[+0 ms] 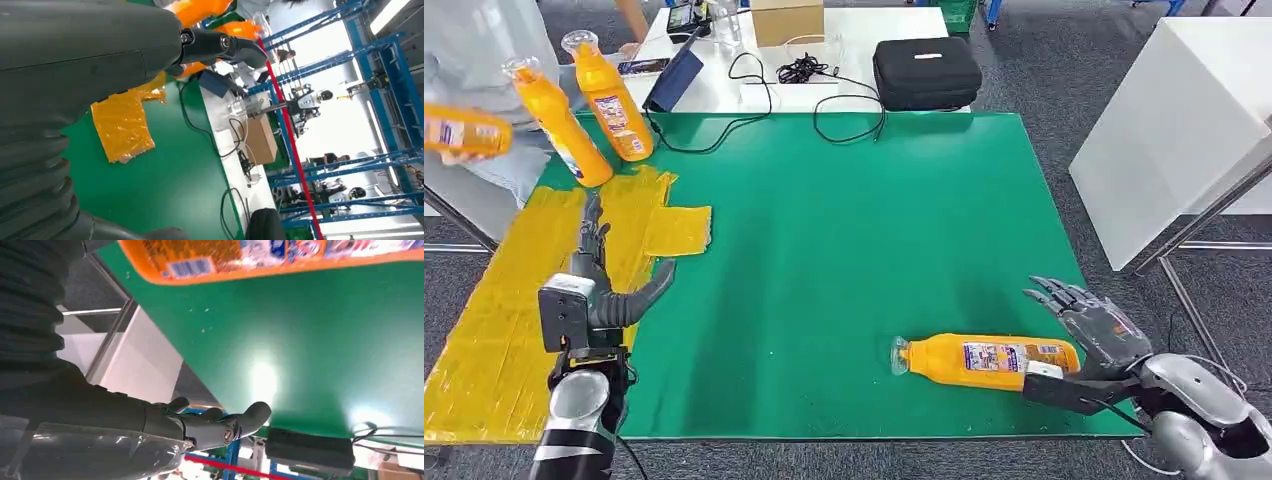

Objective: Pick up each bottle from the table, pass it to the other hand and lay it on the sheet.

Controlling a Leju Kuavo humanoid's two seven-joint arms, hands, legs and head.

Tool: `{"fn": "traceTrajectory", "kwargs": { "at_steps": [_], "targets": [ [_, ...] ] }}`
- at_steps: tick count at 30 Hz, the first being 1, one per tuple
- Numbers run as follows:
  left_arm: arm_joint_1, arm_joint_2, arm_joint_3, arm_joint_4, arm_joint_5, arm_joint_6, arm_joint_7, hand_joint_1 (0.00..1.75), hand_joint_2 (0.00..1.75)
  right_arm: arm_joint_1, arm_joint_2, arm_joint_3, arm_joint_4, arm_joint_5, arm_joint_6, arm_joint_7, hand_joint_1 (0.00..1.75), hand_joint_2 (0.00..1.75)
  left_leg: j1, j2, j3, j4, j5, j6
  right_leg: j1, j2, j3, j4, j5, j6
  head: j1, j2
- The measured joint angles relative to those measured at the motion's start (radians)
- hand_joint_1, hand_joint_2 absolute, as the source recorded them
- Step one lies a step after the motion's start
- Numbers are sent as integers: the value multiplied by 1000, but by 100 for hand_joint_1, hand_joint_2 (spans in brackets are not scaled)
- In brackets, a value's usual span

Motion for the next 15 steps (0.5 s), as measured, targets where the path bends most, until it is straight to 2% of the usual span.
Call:
{"fn": "traceTrajectory", "kwargs": {
  "at_steps": [15],
  "targets": [
    [-24,-9,-20,38,13,1,0,0,175,-15,45,62,72,3,1,-14,0,175,0,0,0,0,0,0,0,0,0,0,0,0,0,0]
  ]
}}
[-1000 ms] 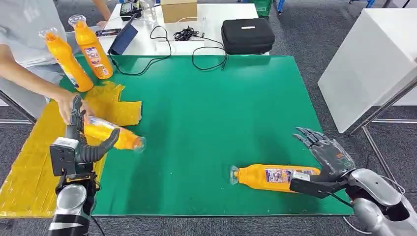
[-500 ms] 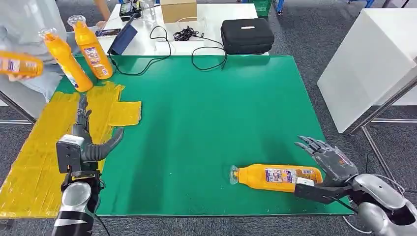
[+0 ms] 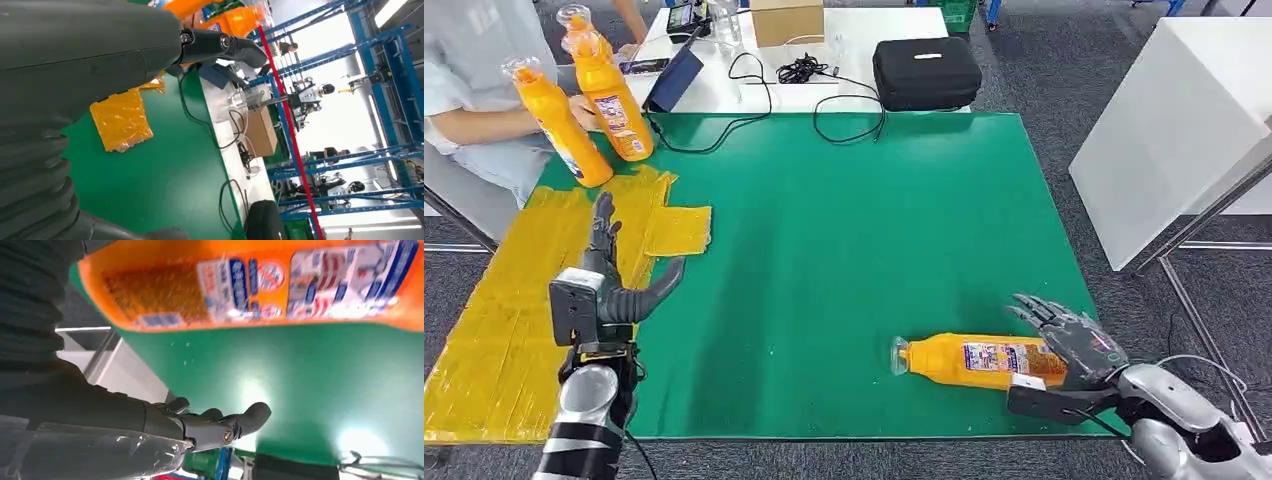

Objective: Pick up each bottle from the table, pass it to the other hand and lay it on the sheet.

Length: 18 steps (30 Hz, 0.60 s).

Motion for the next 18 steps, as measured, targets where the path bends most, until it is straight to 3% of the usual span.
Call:
{"fn": "traceTrajectory", "kwargs": {
  "at_steps": [18],
  "targets": [
    [-15,-3,-16,20,3,3,0,0,175,-38,51,61,97,20,-1,27,0,175,0,0,0,0,0,0,0,0,0,0,0,0,0,0]
  ]
}}
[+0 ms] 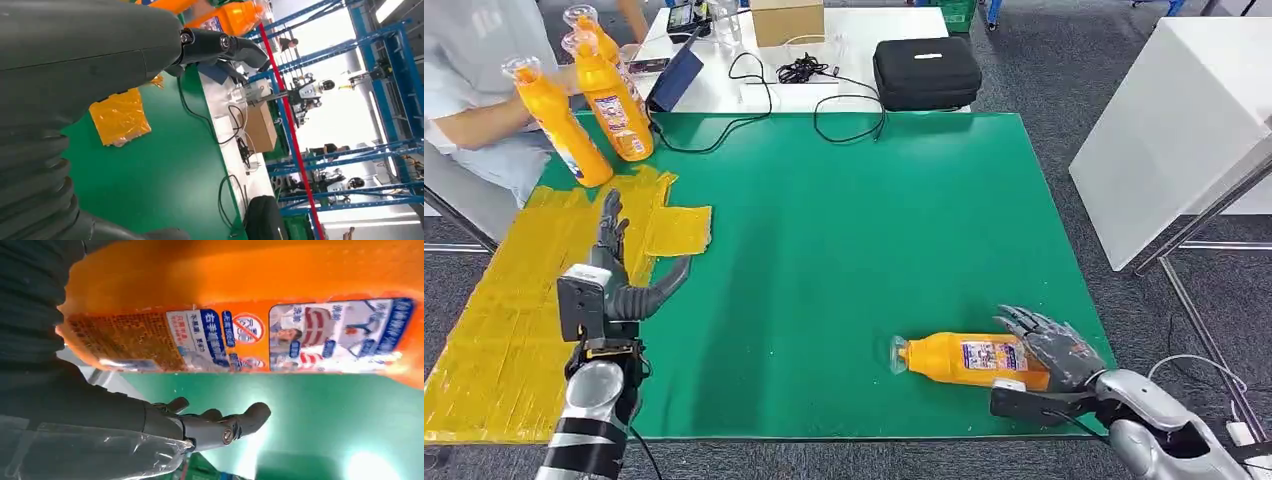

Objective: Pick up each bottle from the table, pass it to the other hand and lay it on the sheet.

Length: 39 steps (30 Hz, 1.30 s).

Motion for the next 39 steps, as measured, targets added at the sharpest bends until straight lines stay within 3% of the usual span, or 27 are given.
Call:
{"fn": "traceTrajectory", "kwargs": {
  "at_steps": [7,8,9,10,12,16,21,22,23,24,25,33,39],
  "targets": [
    [-3,-3,-6,7,9,5,6,0,175,-55,48,42,97,76,-32,68,0,175,1,1,1,0,0,0,0,0,0,0,0,0,0,0],
    [-3,-4,-8,7,9,6,8,0,175,-66,58,49,115,94,-41,83,12,175,1,2,1,0,0,0,1,1,0,0,0,0,0,0],
    [-3,-5,-10,7,9,6,8,0,175,-77,68,55,132,107,-45,92,115,175,1,3,2,0,0,0,1,2,0,0,0,0,0,0],
    [-3,-5,-12,7,10,6,9,0,175,-88,78,60,146,114,-48,97,145,175,1,3,2,0,0,0,1,3,1,0,0,0,0,0],
    [-4,-5,-16,8,10,6,11,0,175,-104,92,71,171,124,-54,103,148,175,1,4,4,0,-1,0,1,5,2,0,0,0,0,0],
    [-6,-6,-16,8,10,8,18,0,175,-129,118,85,215,153,-59,116,138,175,1,4,6,0,-1,0,1,5,4,0,0,0,0,0],
    [-17,-7,-19,8,10,10,36,0,175,-170,150,104,265,190,-59,143,175,175,1,5,10,0,-1,0,1,5,8,0,1,0,0,0],
    [-18,-7,-21,8,10,11,37,0,175,-176,155,105,272,195,-62,147,175,175,1,5,11,0,-1,0,1,5,9,0,1,0,0,0],
    [-18,-7,-22,8,10,11,39,0,175,-180,160,105,279,199,-66,150,155,175,1,6,12,0,-1,0,1,5,9,0,1,0,0,0],
    [-18,-7,-24,8,10,13,41,0,175,-185,168,106,285,205,-75,153,171,175,1,6,12,0,-1,0,1,5,10,0,1,0,0,0],
    [-18,-7,-25,8,10,13,42,0,175,-191,175,106,294,211,-82,156,175,175,1,6,13,0,-1,0,1,5,10,0,1,0,0,0],
    [-11,-8,-26,6,7,14,45,0,175,-195,251,80,317,226,-196,184,175,175,2,5,12,0,0,0,1,6,10,0,1,-1,0,0],
    [17,-14,-26,-24,7,-23,58,0,175,-155,380,-13,256,179,-330,161,175,175,2,4,8,0,0,0,2,5,5,1,1,-1,-1,0]
  ]
}}
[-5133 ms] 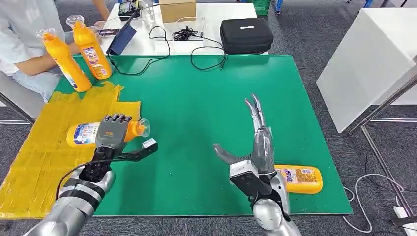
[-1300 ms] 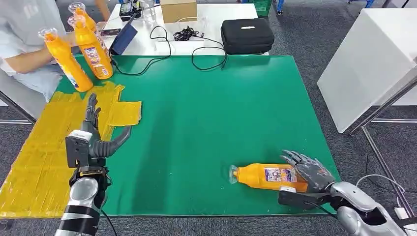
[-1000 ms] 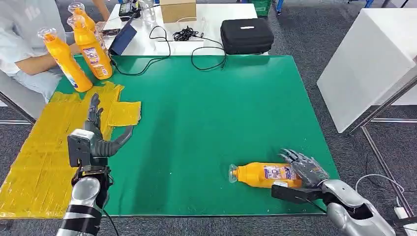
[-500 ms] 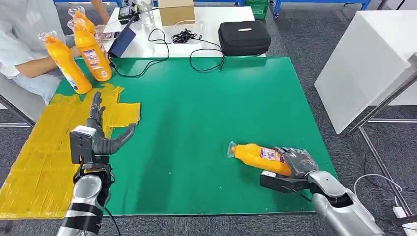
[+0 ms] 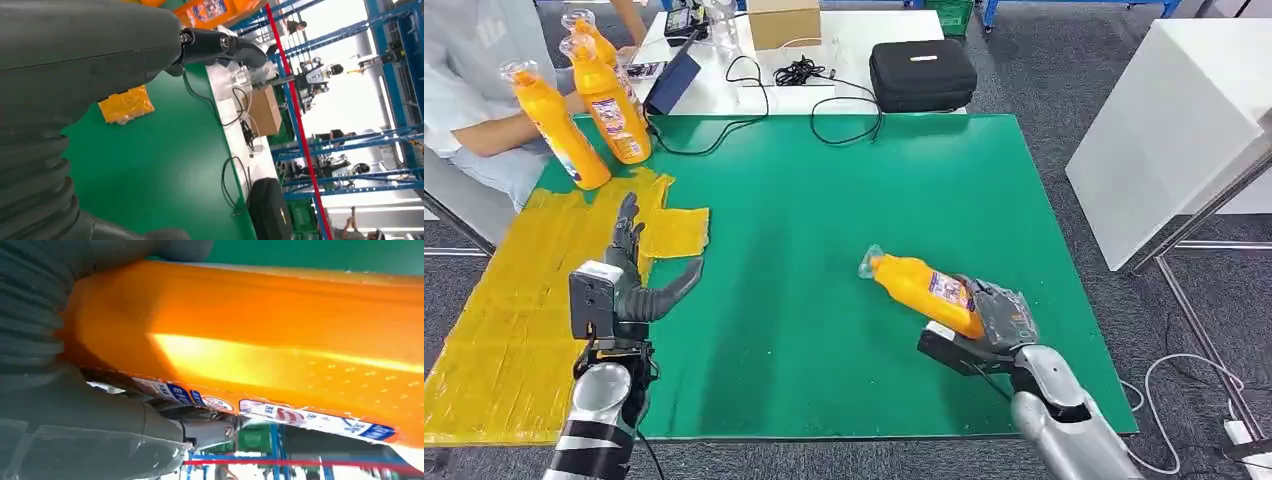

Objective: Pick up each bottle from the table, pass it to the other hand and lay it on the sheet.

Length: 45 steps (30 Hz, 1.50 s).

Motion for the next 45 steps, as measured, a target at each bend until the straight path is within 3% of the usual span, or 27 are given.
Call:
{"fn": "traceTrajectory", "kwargs": {
  "at_steps": [3,10,16,39,42,45],
  "targets": [
    [6,-2,0,-9,3,-10,3,0,175,10,32,-29,-25,-18,-18,-13,175,175,0,-3,-2,0,0,0,0,-2,0,0,0,0,1,0],
    [10,-4,-33,-13,24,-115,43,0,175,40,156,-115,-148,-174,-192,-182,175,175,0,-2,-4,0,0,0,0,-2,-2,0,-1,0,1,0],
    [-1,-4,-94,-10,63,-208,85,0,175,40,230,-133,-205,-224,-209,-225,175,175,0,-2,-4,0,0,0,0,-1,-3,0,-1,0,1,0],
    [-4,-3,-121,-10,67,-213,90,0,175,41,261,-142,-214,-229,-212,-233,175,175,0,-2,-4,0,0,0,0,-1,-3,0,-1,0,1,0],
    [-18,2,-141,-1,220,-384,132,0,175,31,277,-139,-207,-273,-188,-276,175,175,0,-2,-5,0,0,0,0,-1,-3,0,-1,0,1,0],
    [-30,6,-155,8,286,-435,144,0,175,11,295,-127,-189,-285,-172,-293,175,175,0,-2,-5,0,0,0,0,-1,-3,0,-1,0,1,0]
  ]
}}
